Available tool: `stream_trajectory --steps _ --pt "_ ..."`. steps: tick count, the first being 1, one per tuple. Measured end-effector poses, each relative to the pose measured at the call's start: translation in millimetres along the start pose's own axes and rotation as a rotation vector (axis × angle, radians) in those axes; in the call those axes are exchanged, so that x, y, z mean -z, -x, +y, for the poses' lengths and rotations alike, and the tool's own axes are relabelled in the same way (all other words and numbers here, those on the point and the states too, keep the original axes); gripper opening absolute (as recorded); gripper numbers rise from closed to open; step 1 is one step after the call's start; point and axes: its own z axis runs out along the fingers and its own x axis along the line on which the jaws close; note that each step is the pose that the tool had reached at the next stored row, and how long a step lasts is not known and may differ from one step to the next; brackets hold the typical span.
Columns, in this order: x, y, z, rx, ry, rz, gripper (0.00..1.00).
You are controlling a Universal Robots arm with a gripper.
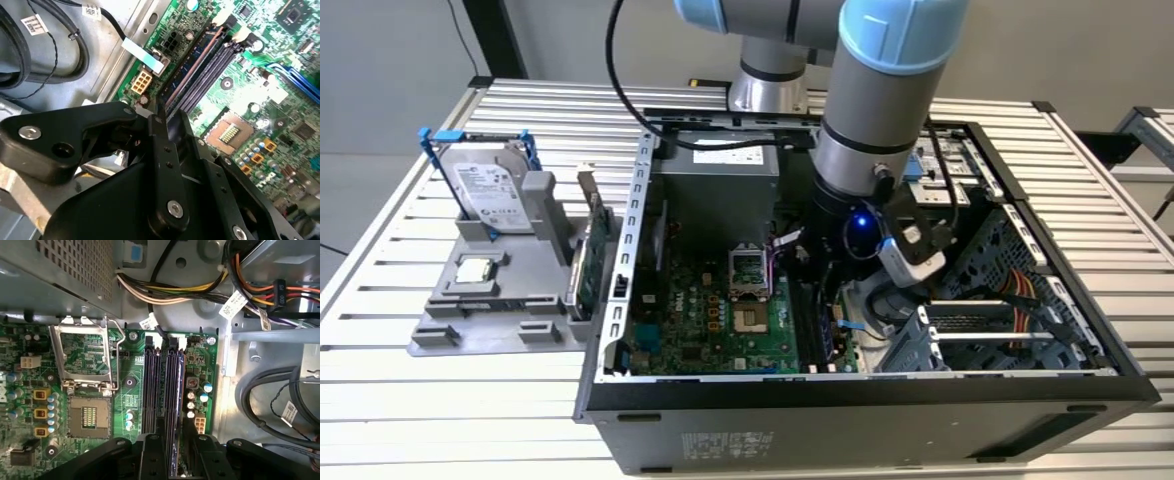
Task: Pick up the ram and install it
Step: 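Insert the ram into the slot, then press down the ram until it locks into place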
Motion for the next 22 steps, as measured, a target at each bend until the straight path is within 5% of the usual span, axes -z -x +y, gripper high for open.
stream_trajectory --steps 5,10,11,22 --pt "15.5 0.3 -1.0 0.0 0.0006 0.0063 1.0" --pt "17.9 0.3 -1.1 0.0 0.0015 0.0076 1.0" --pt "18.0 0.3 -1.1 0.001 0.0012 0.0076 0.0" --pt "18.8 0.3 -1.2 0.0 0.0011 0.0077 0.0"
